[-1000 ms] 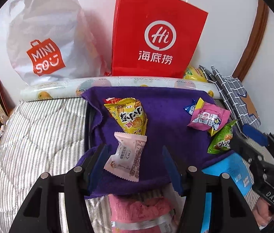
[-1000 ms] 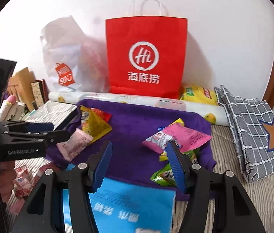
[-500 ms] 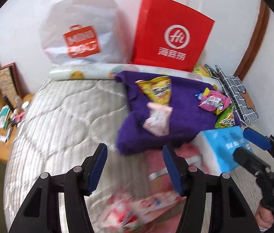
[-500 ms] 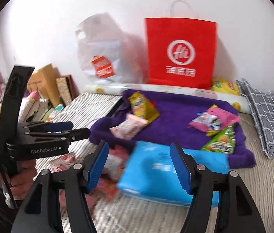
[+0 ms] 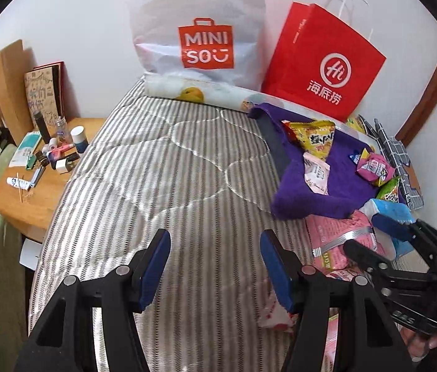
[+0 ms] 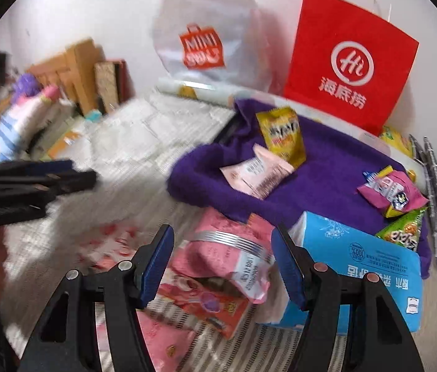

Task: Organize snacks
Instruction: 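Close the right tool on the pink bag with the silver band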

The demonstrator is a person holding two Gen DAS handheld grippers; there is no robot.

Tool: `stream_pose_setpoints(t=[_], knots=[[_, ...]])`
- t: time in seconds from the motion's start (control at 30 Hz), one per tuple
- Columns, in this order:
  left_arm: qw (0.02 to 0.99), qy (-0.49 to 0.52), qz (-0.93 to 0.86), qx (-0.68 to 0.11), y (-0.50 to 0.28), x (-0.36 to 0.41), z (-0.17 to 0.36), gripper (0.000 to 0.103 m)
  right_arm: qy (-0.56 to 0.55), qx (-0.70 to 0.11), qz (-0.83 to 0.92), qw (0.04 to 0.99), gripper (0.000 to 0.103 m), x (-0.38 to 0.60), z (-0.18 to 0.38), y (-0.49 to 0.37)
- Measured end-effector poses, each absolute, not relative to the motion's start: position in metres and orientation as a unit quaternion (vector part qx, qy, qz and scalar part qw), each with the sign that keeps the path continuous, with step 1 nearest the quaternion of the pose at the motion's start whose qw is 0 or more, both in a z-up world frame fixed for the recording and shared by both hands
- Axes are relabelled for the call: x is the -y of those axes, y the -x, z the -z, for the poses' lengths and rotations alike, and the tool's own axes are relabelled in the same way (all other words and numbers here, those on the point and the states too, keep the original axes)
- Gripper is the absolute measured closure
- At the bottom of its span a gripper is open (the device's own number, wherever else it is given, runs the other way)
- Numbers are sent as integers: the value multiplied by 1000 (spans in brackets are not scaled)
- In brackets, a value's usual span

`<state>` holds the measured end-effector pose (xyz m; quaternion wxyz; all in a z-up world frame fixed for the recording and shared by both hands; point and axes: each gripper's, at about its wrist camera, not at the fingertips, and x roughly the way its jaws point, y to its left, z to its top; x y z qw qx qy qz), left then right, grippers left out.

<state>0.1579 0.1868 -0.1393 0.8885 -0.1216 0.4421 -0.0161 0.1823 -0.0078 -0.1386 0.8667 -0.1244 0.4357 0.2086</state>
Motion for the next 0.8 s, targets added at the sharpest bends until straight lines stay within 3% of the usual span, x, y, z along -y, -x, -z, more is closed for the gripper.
stream_pose_setpoints(t=[0.47, 0.8], knots=[[889, 129, 31, -439, -151, -192, 142, 45, 206, -453, -187, 847, 30, -18, 157, -188], [887, 126, 30, -443, -140, -186, 141, 45, 153, -447, -223, 853, 68, -3, 135, -178]])
